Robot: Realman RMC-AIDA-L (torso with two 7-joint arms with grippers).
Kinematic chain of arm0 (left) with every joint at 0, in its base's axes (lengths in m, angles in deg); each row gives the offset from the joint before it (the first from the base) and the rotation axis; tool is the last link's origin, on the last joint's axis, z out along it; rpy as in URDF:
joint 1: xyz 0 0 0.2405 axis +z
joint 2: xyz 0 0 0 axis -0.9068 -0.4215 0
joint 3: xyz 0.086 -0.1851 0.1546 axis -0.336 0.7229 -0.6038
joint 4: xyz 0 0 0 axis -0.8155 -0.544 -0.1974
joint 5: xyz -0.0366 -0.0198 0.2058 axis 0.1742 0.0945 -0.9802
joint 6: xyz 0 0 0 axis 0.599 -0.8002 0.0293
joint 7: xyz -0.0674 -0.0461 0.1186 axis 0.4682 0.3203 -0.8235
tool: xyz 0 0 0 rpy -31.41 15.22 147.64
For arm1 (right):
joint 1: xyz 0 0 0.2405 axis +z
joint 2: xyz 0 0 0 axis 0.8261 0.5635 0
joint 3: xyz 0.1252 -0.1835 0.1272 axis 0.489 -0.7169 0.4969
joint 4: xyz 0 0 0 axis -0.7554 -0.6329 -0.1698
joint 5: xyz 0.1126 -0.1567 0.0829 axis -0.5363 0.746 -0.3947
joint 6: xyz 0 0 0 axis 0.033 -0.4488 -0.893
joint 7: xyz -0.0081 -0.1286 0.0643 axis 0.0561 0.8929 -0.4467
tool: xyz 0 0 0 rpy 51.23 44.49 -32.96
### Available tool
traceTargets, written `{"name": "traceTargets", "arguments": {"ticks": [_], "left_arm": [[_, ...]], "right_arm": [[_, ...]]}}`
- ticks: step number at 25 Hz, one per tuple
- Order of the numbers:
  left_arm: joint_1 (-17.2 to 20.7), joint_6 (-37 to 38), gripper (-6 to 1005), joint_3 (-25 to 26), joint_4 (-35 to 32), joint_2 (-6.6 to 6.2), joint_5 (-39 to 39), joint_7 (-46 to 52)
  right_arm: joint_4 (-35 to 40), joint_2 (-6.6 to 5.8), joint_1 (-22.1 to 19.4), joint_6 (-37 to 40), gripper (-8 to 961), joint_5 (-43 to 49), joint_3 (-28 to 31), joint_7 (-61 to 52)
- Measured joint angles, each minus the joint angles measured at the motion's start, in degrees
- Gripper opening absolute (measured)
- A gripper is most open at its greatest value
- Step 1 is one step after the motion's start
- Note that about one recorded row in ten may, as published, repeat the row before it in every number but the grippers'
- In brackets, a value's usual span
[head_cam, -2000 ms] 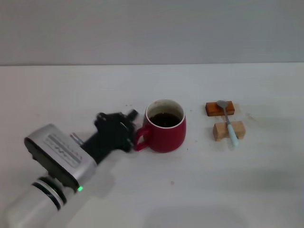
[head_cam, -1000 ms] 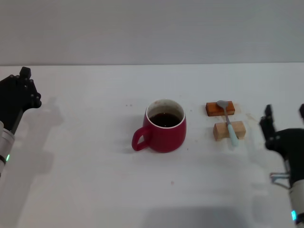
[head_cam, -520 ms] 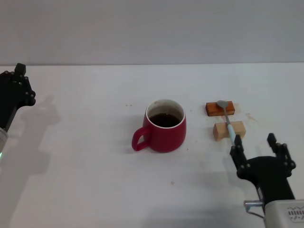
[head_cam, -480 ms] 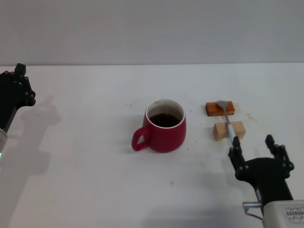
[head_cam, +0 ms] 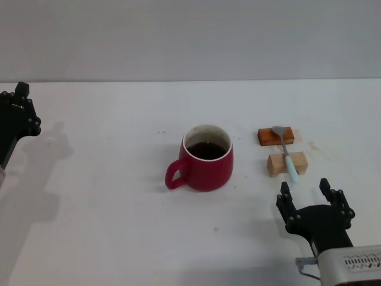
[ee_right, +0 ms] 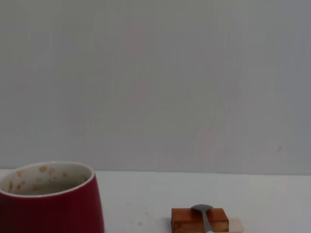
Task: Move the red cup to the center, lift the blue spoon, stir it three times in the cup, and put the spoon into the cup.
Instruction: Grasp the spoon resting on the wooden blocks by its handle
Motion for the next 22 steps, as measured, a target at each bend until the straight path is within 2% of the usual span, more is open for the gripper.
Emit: {"name": "traceTargets", "arguments": {"ticks": [6, 22], "left_arm": [[0.0, 0.2, 1, 0.0, 0.0, 0.1, 0.0, 0.0], [-0.6, 0.3, 1, 0.0, -1.0, 0.15, 0.0, 2.1]], "right_arm": [[1.2, -0.24, 1.7, -5.1, 719, -0.4, 2.6, 0.1], [4.0, -0.32, 4.9, -12.2, 718, -0.5, 7.3, 0.1]]}}
